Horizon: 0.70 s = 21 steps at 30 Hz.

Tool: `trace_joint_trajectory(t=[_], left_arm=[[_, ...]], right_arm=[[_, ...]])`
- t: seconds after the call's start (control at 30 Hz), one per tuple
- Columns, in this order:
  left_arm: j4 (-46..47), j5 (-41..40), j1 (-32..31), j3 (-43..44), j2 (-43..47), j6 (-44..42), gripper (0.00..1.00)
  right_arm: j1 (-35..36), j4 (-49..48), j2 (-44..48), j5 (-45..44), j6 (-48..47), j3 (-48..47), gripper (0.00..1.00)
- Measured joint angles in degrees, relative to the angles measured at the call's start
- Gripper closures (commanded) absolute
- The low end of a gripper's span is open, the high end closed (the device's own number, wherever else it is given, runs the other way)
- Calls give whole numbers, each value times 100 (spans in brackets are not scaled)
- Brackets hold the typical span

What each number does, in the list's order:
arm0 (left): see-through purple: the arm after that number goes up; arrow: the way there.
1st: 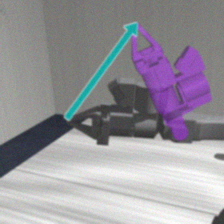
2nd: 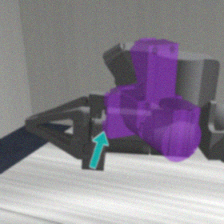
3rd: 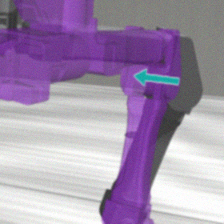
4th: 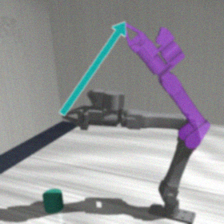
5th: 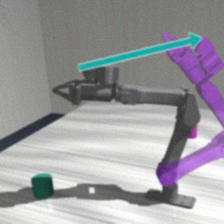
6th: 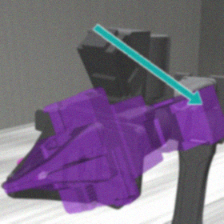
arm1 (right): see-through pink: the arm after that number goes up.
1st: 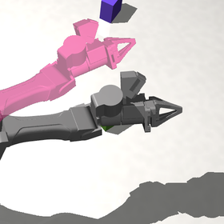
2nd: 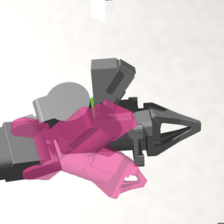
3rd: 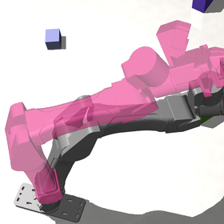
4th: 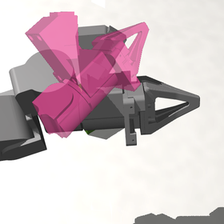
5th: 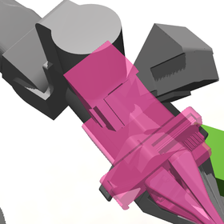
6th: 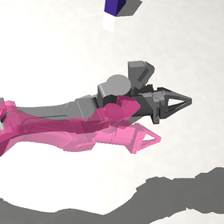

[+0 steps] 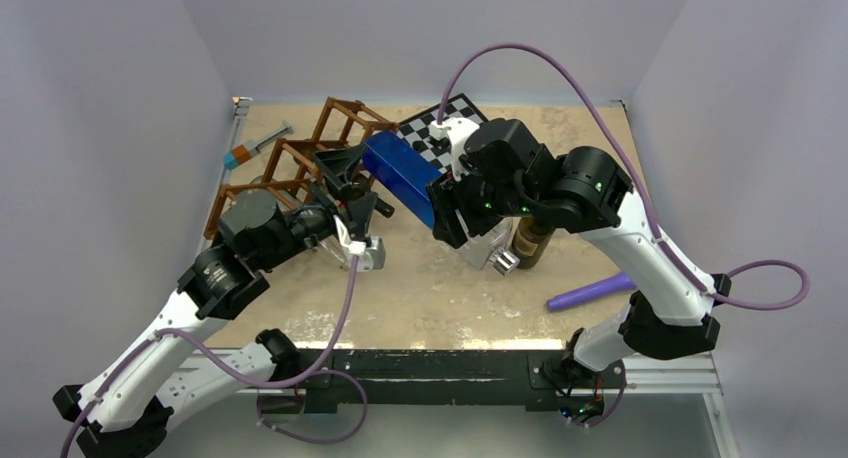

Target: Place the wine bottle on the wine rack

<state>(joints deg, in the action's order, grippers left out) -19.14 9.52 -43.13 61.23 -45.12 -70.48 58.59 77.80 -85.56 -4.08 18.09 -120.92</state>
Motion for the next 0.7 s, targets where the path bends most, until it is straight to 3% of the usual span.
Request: trace_joint_trajectory(t=[0.33, 0.5, 0.7], left_arm=[[-638, 22, 0, 564, 579, 2006, 1], [-590, -129, 0, 581, 1032, 3926, 1], [-1047, -380, 0, 992, 953, 5563, 1]], right_arm=[[-52, -437, 330, -365, 96, 1235, 100], [-52, -1010, 428, -85, 107, 2074, 100], [-48, -1746, 297, 256, 227, 2787, 100]])
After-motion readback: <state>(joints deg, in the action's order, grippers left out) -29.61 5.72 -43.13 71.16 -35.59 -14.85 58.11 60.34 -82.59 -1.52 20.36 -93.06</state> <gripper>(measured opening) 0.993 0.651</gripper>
